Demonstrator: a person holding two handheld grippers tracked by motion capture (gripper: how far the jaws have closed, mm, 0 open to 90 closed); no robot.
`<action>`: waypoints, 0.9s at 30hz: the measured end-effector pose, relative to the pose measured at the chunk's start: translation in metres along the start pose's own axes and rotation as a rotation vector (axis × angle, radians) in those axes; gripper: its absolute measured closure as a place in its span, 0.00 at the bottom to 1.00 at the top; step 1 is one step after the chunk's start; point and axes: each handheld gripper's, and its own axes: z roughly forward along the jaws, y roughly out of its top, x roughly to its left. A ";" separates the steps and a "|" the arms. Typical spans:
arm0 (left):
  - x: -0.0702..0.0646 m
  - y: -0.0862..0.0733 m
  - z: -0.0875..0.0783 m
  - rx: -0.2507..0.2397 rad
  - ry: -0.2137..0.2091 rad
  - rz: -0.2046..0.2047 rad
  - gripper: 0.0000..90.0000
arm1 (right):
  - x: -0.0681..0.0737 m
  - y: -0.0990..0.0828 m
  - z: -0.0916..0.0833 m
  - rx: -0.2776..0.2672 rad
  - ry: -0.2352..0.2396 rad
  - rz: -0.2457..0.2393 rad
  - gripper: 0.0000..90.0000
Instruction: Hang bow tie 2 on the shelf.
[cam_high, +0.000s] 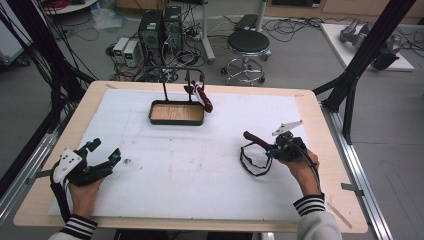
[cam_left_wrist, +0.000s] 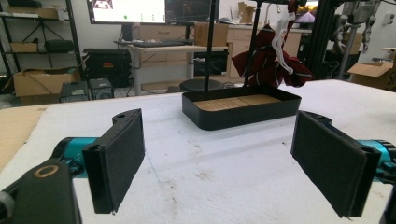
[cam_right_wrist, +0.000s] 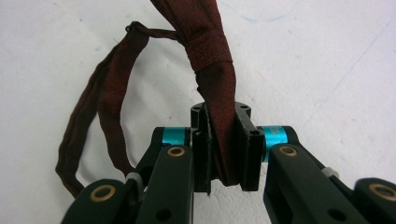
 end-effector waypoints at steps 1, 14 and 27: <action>0.000 0.000 0.000 0.001 0.000 0.000 0.20 | 0.001 0.001 0.000 -0.005 0.002 -0.003 0.88; 0.000 0.000 0.000 0.000 0.000 0.001 0.20 | 0.014 0.017 -0.005 -0.184 0.055 0.033 0.88; -0.001 0.000 0.000 -0.001 0.000 0.005 0.20 | 0.034 0.050 -0.001 -0.313 0.111 0.010 0.88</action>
